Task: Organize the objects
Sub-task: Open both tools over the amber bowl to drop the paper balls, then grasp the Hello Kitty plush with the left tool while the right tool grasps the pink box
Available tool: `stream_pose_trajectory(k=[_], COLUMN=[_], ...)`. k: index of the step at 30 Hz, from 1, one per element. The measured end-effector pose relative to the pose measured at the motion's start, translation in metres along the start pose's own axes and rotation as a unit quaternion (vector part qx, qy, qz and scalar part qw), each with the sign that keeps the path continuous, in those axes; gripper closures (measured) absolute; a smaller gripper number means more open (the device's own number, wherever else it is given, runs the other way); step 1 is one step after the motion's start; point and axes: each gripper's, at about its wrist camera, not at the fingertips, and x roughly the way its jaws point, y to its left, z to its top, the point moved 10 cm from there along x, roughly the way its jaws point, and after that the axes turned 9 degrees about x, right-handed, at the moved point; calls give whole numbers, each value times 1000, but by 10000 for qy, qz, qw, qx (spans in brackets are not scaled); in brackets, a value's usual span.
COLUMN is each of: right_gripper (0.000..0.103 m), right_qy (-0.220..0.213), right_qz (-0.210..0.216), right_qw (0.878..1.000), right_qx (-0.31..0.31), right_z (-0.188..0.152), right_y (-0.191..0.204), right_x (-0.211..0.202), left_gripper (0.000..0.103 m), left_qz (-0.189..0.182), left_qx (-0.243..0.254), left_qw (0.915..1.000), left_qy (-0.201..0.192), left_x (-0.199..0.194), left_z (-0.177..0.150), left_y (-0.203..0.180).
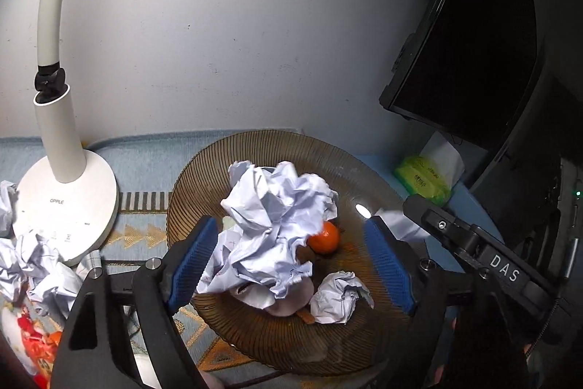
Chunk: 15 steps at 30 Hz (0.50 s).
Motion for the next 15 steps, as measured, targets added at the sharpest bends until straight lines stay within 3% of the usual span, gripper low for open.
stream_pose_trajectory(k=[4, 11, 15], right_gripper=[29, 29, 29], right_qy=[-41, -162, -109], right_qz=[127, 412, 649], right_qw=[9997, 9990, 9978], right_qx=[217, 26, -104], right_z=[7, 0, -15], right_y=[-9, 17, 40], right_x=[-11, -71, -106], left_gripper=[22, 21, 1], left_qz=[-51, 388, 735], left_qx=[-18, 214, 149], left_qw=[10000, 9976, 9932], left_qy=[-36, -539, -887], left_x=[-25, -118, -185], left_z=[-2, 3, -2], left_y=[4, 16, 38])
